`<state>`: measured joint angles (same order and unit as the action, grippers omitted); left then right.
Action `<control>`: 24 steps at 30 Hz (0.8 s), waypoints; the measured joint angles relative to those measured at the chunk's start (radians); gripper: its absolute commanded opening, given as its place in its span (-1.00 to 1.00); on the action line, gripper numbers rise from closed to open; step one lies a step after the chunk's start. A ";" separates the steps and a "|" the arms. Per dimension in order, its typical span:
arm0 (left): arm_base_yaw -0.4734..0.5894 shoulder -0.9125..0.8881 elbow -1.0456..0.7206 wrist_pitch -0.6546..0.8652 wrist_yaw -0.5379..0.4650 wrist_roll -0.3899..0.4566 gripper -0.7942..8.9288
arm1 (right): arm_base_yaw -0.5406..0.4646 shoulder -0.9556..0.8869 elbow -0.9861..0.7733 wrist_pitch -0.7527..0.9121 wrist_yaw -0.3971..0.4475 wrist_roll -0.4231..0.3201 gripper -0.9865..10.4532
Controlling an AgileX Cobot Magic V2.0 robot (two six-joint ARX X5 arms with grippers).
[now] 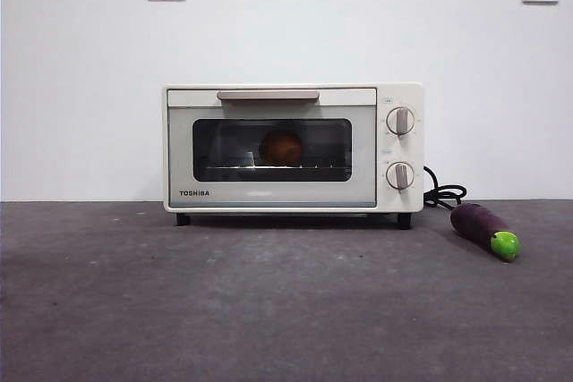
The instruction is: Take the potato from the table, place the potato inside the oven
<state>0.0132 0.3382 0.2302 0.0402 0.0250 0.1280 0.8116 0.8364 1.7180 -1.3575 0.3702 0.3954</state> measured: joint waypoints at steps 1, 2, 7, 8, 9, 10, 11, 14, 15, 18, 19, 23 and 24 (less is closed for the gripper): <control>0.008 -0.023 -0.016 0.003 0.000 -0.003 -0.85 | 0.000 0.000 0.000 0.000 0.000 0.000 -0.77; 0.015 -0.045 -0.032 0.008 0.000 -0.007 -0.85 | 0.000 0.000 0.000 0.000 0.000 0.000 -0.77; 0.024 -0.131 -0.127 0.006 0.000 -0.033 -0.85 | 0.000 0.000 0.000 0.000 0.000 0.000 -0.77; 0.024 -0.151 -0.146 0.006 0.000 -0.037 -0.85 | 0.000 0.000 0.000 0.000 0.000 0.000 -0.77; 0.024 -0.169 -0.163 0.006 0.000 -0.044 -0.85 | 0.000 0.000 0.000 0.000 0.000 0.000 -0.77; 0.024 -0.193 -0.183 0.006 0.000 -0.051 -0.85 | 0.000 0.000 0.000 0.000 0.000 0.000 -0.77; 0.024 -0.218 -0.203 0.002 0.000 -0.059 -0.85 | 0.000 0.000 0.000 0.000 0.000 0.000 -0.77; 0.024 -0.284 -0.213 -0.121 -0.001 -0.066 -0.85 | 0.000 0.000 0.000 0.000 0.000 0.000 -0.77; 0.024 -0.305 -0.213 -0.159 -0.001 -0.068 -0.85 | 0.000 0.000 0.000 0.000 0.000 0.000 -0.77; 0.024 -0.332 -0.213 -0.216 0.000 -0.069 -0.84 | 0.000 0.000 0.000 0.000 0.000 0.000 -0.77; 0.024 -0.332 -0.213 -0.221 0.001 -0.069 -0.84 | 0.000 0.000 0.000 0.000 0.000 0.000 -0.77; 0.024 -0.332 -0.213 -0.222 0.004 -0.074 -0.84 | 0.000 0.001 0.000 0.000 0.000 0.000 -0.77; 0.024 -0.332 -0.213 -0.222 0.004 -0.075 -0.84 | 0.000 0.002 0.000 0.000 0.000 0.000 -0.77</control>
<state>0.0376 0.0063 0.0174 -0.1814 0.0288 0.0528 0.8116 0.8383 1.7180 -1.3579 0.3706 0.3954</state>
